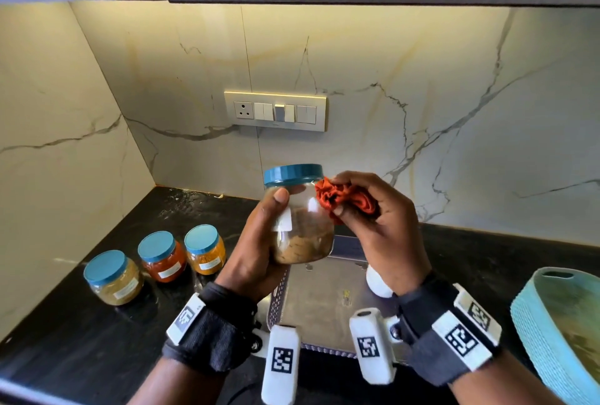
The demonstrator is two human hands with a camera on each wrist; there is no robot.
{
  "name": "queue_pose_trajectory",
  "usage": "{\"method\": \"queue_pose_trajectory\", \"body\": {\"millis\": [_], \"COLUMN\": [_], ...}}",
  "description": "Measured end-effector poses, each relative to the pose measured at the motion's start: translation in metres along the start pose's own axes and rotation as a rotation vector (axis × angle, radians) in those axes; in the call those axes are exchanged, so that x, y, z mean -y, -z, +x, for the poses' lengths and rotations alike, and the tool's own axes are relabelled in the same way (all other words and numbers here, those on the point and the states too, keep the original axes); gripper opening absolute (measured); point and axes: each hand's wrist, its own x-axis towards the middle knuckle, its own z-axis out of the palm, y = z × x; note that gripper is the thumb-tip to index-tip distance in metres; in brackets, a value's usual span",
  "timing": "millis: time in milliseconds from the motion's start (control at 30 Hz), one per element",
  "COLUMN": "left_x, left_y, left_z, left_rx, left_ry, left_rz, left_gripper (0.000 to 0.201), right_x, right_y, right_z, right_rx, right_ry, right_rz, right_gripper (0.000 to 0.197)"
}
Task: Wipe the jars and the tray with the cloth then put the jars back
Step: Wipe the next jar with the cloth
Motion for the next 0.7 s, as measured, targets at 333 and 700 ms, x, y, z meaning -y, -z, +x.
{"method": "queue_pose_trajectory", "body": {"millis": [333, 700], "left_x": [0.001, 0.017], "left_y": [0.001, -0.005], "left_z": [0.009, 0.02], "left_rx": [-0.066, -0.138], "left_ry": [0.042, -0.047], "left_rz": [0.171, 0.231], "left_gripper": [0.054, 0.052], "right_x": [-0.001, -0.006], "right_y": [0.008, 0.005], "right_z": [-0.014, 0.002], "right_rx": [0.082, -0.019], "right_ry": [0.261, 0.098], "right_rz": [-0.429, -0.253], "right_gripper": [0.036, 0.033]}}
